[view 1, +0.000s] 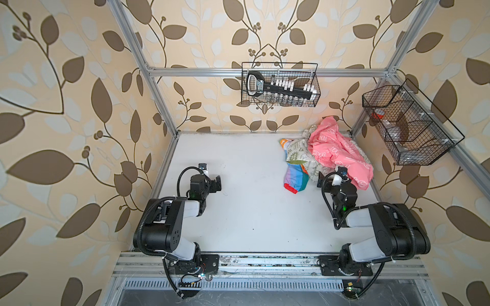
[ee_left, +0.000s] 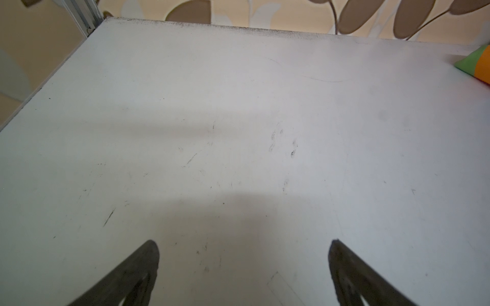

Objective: Pick out a specific cloth from the pile

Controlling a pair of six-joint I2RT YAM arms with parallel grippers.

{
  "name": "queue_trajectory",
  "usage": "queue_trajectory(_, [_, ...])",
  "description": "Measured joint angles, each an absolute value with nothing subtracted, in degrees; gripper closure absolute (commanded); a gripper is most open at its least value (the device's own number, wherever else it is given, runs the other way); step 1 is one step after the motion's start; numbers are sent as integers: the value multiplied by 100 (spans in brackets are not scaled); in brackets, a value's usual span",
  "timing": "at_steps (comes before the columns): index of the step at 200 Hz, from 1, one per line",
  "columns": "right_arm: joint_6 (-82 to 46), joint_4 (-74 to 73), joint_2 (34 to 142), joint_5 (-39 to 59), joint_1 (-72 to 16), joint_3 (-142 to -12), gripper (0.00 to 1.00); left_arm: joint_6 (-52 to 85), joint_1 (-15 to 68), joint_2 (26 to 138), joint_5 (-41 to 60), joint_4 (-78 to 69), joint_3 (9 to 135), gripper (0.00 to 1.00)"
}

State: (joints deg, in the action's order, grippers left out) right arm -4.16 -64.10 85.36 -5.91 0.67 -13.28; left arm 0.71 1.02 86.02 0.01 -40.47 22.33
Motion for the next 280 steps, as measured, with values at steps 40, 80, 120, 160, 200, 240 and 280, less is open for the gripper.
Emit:
queue_trajectory(40, [-419, -6410, 8536, -574, 89, -1328, 0, 54, 102, 8562, -12, -3590, 2392, 1])
queue_trajectory(80, [-484, -5166, 8062, -895, 89, -1767, 0, 158, 102, 7743, -47, -2432, 2842, 2])
queue_trajectory(120, [-768, -3378, 6834, -1212, 86, -2694, 0, 631, 102, 6453, 187, -1096, 3411, 4])
queue_trajectory(160, [-1413, -1256, 6114, -1439, -3, -3542, 0, 1216, 102, 6246, 1157, 552, 4768, 5])
queue_trajectory(200, [-1682, 764, 6281, -1374, -447, -4724, 0, 1653, 104, 5822, 2705, 1201, 4648, 6])
queue_trajectory(240, [-1695, 2040, 6886, -1039, -1695, -5391, 0, 1885, 432, 5457, 3634, 1138, 4318, 5])
queue_trajectory(280, [-1684, 2576, 7944, -816, -2740, -5566, 5, 1857, 932, 5426, 3911, 1028, 4152, 5])
